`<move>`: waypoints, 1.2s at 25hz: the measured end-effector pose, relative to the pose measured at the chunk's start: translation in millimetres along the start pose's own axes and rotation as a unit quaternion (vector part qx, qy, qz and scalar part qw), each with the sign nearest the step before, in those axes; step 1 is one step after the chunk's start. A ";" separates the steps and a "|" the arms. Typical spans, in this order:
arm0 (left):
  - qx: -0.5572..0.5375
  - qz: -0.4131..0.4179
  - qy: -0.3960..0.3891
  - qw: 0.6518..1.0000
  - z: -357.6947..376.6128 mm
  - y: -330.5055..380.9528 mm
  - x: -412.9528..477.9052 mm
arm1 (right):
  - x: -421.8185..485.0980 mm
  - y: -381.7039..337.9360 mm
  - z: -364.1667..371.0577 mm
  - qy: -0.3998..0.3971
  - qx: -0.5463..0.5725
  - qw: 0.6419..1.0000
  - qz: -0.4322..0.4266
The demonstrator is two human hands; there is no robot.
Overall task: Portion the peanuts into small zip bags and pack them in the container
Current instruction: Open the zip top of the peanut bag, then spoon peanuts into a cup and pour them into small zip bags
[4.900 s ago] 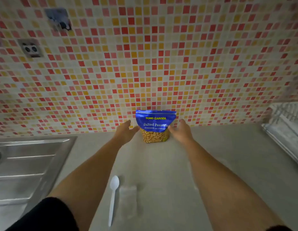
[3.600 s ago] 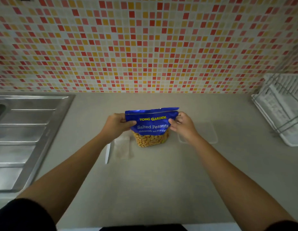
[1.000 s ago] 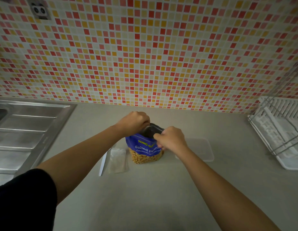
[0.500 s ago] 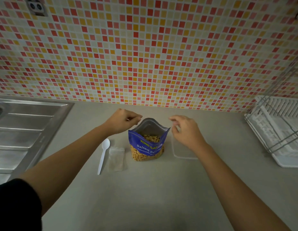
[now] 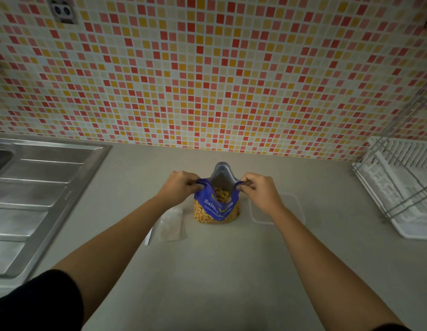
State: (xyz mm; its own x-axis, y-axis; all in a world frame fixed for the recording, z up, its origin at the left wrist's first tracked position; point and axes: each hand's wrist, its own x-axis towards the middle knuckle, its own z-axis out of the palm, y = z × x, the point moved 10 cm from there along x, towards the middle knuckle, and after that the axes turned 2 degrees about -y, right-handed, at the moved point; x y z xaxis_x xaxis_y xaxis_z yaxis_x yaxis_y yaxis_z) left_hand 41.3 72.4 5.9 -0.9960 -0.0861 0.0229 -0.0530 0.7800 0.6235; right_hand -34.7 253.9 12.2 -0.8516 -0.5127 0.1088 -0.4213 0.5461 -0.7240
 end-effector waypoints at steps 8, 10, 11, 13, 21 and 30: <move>0.035 0.002 0.025 0.999 -8.8 -12.1 -3.1 | -7.0 7.1 2.0 -0.045 0.032 0.998 -0.001; 0.048 0.010 0.020 0.999 -8.5 -9.1 -3.6 | -7.0 7.4 3.0 -0.040 0.032 0.999 0.003; 0.053 0.013 0.024 0.998 -9.2 -8.4 -4.5 | -7.9 6.9 2.9 -0.038 0.030 0.999 0.004; 0.049 0.015 0.041 0.998 -11.2 -7.5 -6.9 | -9.4 4.3 1.8 -0.031 0.020 0.999 -0.001; -0.024 -0.188 0.110 0.976 3.9 -83.5 -47.0 | -50.5 29.9 40.6 -0.010 -0.047 0.999 0.015; 0.106 -0.309 0.033 0.945 68.1 -137.5 -96.7 | -134.7 98.4 148.1 -0.127 -0.205 0.963 0.123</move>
State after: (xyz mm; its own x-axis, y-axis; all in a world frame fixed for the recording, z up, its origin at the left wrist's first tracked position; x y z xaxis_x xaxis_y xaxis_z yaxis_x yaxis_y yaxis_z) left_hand 140.0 15.7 -135.3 -0.7640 -0.5985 -0.2410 -0.6428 0.6739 0.3642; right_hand 84.7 278.6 -174.6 -0.8597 -0.4518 -0.2384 -0.3490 0.8603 -0.3717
